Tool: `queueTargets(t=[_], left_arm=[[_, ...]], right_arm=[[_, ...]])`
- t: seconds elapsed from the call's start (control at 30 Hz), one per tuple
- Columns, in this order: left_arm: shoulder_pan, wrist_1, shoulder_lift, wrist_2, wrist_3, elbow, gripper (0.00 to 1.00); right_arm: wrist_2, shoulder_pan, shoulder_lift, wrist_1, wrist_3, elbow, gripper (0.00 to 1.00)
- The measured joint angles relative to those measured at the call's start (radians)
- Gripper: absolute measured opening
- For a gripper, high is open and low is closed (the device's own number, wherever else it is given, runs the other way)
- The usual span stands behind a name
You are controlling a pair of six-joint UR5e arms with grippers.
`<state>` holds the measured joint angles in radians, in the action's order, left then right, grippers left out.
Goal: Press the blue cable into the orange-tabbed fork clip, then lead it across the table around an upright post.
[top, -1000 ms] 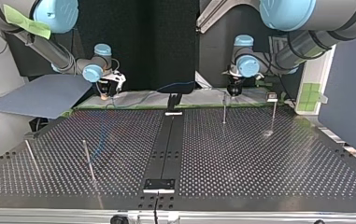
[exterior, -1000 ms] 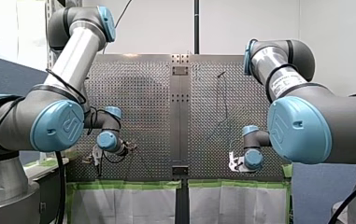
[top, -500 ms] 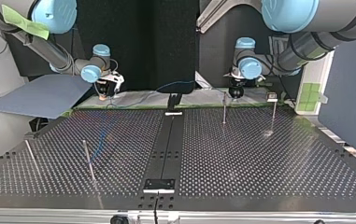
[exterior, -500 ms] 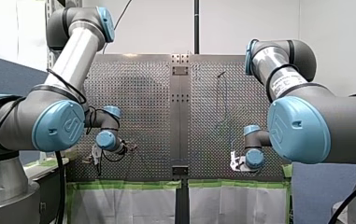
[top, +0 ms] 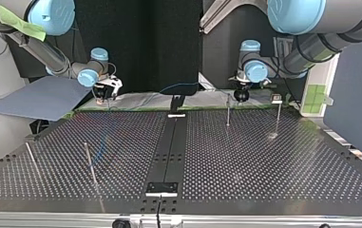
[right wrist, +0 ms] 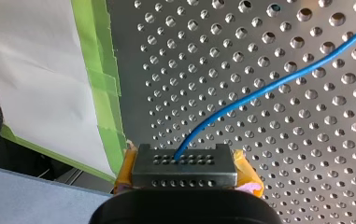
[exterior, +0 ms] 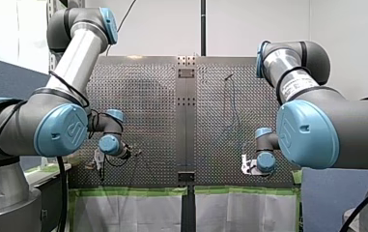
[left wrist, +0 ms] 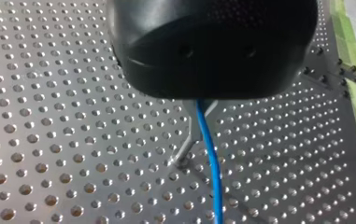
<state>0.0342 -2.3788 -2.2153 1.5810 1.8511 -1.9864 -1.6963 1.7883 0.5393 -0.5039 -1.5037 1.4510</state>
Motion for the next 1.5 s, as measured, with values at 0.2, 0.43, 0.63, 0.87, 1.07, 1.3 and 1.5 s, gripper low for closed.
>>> queueTargets(t=[0.2, 0.43, 0.63, 0.87, 1.07, 1.3, 1.5], left_arm=[[-0.006, -0.002, -0.016, 0.002, 0.000, 0.015, 0.01], [-0.005, -0.009, -0.055, 0.009, -0.011, 0.045, 0.01], [-0.008, -0.024, -0.058, 0.010, -0.013, 0.070, 0.01], [-0.018, -0.027, -0.058, 0.010, -0.008, 0.076, 0.01], [-0.033, -0.052, -0.057, 0.010, -0.012, 0.096, 0.01], [-0.046, -0.078, -0.057, 0.009, -0.023, 0.102, 0.01], [-0.047, -0.102, -0.039, -0.003, -0.038, 0.103, 0.01]], right_arm=[[0.000, 0.000, 0.000, 0.000, 0.003, -0.001, 0.00], [0.000, 0.001, 0.000, 0.001, 0.004, -0.001, 0.00], [0.000, 0.004, 0.000, 0.001, 0.005, -0.001, 0.00], [-0.001, 0.003, 0.000, 0.001, 0.005, 0.000, 0.00], [-0.001, 0.000, 0.000, 0.001, 0.004, 0.000, 0.00], [-0.002, -0.001, -0.001, 0.001, 0.003, 0.000, 0.00], [-0.002, -0.002, -0.001, 0.001, 0.001, -0.001, 0.00]])
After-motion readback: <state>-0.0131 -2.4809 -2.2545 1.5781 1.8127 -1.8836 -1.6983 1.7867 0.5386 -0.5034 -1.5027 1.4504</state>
